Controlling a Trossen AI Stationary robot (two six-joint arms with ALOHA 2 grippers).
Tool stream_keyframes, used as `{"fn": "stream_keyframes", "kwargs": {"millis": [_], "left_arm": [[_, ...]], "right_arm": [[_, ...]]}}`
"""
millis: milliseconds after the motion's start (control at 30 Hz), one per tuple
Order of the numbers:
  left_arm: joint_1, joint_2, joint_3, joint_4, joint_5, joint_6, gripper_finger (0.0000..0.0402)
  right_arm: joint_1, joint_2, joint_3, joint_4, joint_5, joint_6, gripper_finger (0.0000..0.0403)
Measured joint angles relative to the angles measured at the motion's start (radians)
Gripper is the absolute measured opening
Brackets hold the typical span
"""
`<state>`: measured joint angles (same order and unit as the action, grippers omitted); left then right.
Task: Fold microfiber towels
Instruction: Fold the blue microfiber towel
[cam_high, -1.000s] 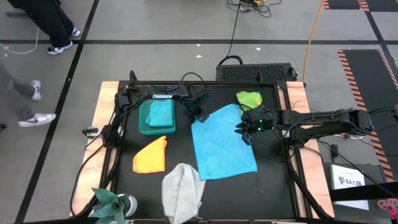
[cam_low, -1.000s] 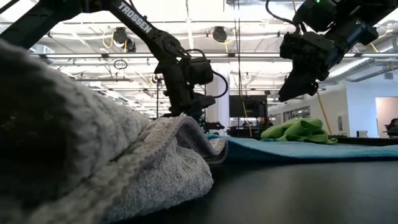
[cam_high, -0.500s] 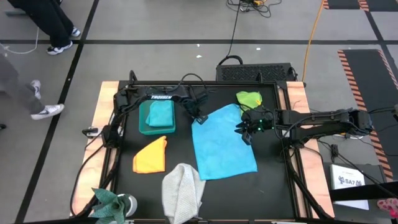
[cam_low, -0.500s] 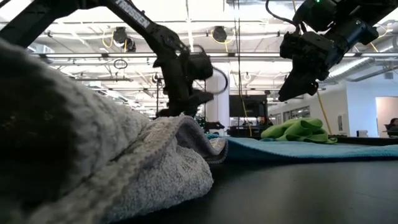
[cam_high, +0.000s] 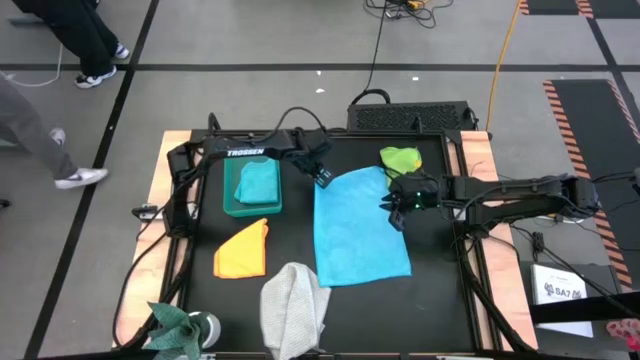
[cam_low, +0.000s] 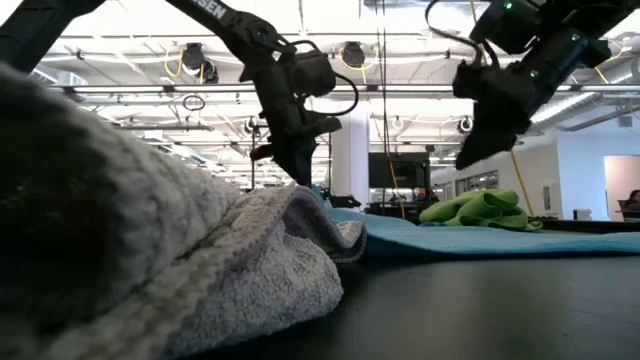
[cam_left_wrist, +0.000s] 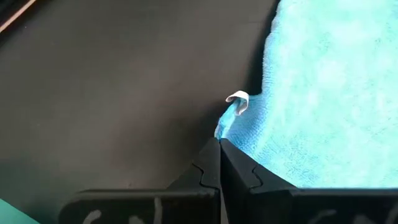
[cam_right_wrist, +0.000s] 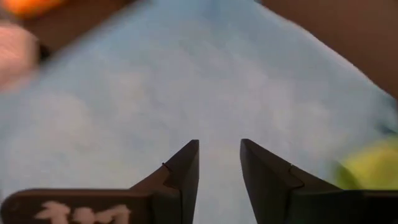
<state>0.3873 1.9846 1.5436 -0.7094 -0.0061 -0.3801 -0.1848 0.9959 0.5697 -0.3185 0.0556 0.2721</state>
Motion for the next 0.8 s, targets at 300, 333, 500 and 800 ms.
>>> {"fn": "stream_keyframes", "kwargs": {"millis": [300, 333, 500, 800], "left_arm": [[-0.006, -0.002, 0.000, -0.040, -0.030, -0.016, 0.0000], [-0.007, -0.002, 0.000, -0.048, -0.031, -0.017, 0.0000], [-0.008, -0.002, 0.000, -0.050, -0.031, -0.022, 0.0000], [-0.008, -0.002, 0.001, -0.050, -0.045, -0.033, 0.0000]], "right_arm": [[-0.148, 0.117, 0.233, -0.320, 0.153, -0.332, 0.0110], [-0.168, 0.140, 0.251, -0.307, 0.152, -0.364, 0.0114], [-0.253, 0.284, 0.317, -0.264, 0.100, -0.553, 0.0135], [-0.334, 0.511, 0.341, -0.231, -0.007, -0.678, 0.0157]]}}
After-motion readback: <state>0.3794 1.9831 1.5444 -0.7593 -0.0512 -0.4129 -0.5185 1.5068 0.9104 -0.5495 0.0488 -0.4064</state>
